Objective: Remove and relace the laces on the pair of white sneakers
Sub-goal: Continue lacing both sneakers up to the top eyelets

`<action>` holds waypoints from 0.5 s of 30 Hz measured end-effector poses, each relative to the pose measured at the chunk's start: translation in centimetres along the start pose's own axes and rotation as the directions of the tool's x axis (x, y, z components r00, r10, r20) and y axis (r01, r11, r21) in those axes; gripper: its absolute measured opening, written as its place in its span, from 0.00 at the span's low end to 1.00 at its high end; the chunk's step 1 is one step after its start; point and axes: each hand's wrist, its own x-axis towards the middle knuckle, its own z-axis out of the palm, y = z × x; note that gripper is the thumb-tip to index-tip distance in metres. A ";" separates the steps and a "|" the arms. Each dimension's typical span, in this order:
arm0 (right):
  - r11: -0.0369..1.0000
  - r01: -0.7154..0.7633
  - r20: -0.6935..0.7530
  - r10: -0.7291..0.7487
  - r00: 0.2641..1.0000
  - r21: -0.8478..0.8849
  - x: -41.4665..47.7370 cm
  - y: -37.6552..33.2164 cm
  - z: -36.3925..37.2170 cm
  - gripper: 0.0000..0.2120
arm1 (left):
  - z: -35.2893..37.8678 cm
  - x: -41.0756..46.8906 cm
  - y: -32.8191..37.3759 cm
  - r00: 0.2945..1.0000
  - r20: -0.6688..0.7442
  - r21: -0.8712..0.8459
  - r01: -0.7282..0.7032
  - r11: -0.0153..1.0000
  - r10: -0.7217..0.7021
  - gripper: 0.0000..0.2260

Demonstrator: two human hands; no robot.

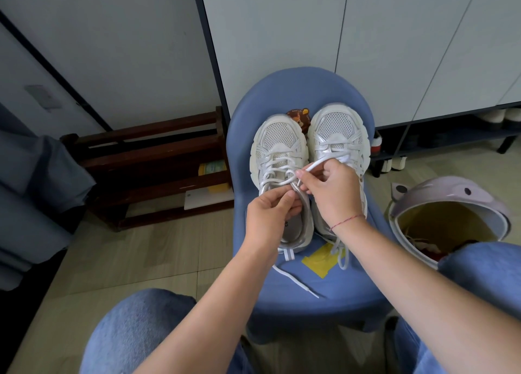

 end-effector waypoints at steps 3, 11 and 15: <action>0.997 0.043 0.009 -0.043 0.999 -0.071 0.1 0.0 0.0 0.09 | -0.1 0.0 -0.1 1.000 0.006 0.011 -0.004 1.000 0.004 0.09; 0.956 0.154 -0.053 -0.172 0.984 -0.251 -0.1 0.5 -0.2 0.08 | 0.0 0.2 -0.4 1.000 0.014 0.024 0.000 1.000 0.000 0.10; 0.947 0.170 -0.058 -0.193 0.980 -0.274 0.0 0.7 -0.2 0.09 | 0.1 0.3 -0.4 1.000 -0.007 0.025 -0.002 1.000 0.002 0.10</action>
